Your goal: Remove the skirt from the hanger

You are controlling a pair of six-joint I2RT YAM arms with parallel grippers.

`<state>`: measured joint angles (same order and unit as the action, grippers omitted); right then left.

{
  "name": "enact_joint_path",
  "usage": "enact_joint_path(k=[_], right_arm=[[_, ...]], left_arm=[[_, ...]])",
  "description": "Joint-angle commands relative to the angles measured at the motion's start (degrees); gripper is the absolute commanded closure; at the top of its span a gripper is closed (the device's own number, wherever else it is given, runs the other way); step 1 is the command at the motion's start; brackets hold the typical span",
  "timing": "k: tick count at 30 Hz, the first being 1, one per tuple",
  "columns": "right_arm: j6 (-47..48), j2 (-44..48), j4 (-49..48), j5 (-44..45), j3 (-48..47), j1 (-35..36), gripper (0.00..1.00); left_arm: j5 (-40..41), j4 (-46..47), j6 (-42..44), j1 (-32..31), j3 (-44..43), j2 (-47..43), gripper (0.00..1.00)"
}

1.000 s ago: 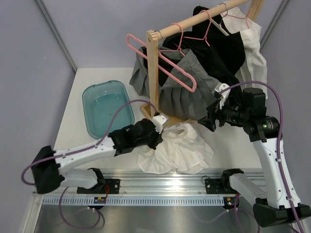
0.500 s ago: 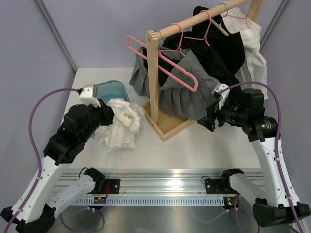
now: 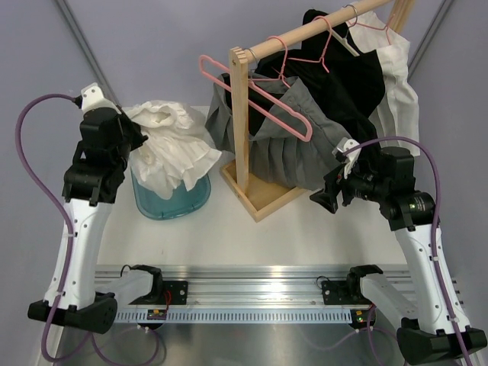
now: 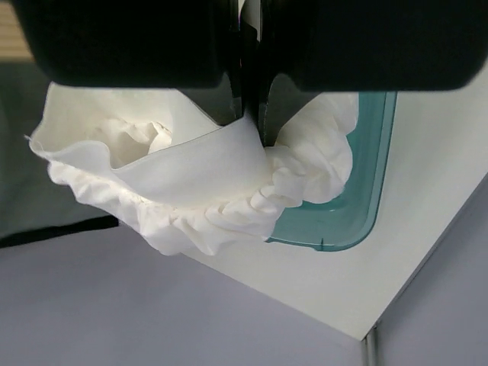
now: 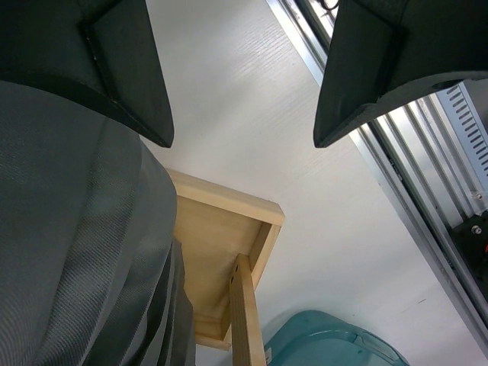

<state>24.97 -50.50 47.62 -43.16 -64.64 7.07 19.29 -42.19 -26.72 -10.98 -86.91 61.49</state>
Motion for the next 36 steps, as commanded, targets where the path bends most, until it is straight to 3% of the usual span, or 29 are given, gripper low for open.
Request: enact_joint_path(k=[1, 6, 17, 27, 36], right_arm=[[-0.89, 1.46, -2.09, -0.26, 0.74, -0.30, 0.18], [-1.42, 1.55, -3.05, -0.44, 1.62, -0.39, 0.18], [-1.86, 0.84, -3.84, -0.53, 2.24, -0.39, 0.18], [-2.30, 0.49, -4.11, -0.53, 2.77, -0.39, 0.18], [-2.82, 1.37, -4.46, -0.70, 4.35, -0.39, 0.18]], left_arm=[[-2.94, 4.04, -2.11, 4.12, -1.16, 1.87, 1.00], [-5.48, 6.15, -2.11, 7.55, 0.60, 4.59, 1.00], [-13.66, 12.75, -4.13, 8.70, 15.28, 7.76, 1.00], [-23.84, 16.44, -2.73, 4.57, 10.81, 17.50, 1.00], [-25.62, 15.91, -2.55, 2.63, 9.92, 22.00, 1.00]])
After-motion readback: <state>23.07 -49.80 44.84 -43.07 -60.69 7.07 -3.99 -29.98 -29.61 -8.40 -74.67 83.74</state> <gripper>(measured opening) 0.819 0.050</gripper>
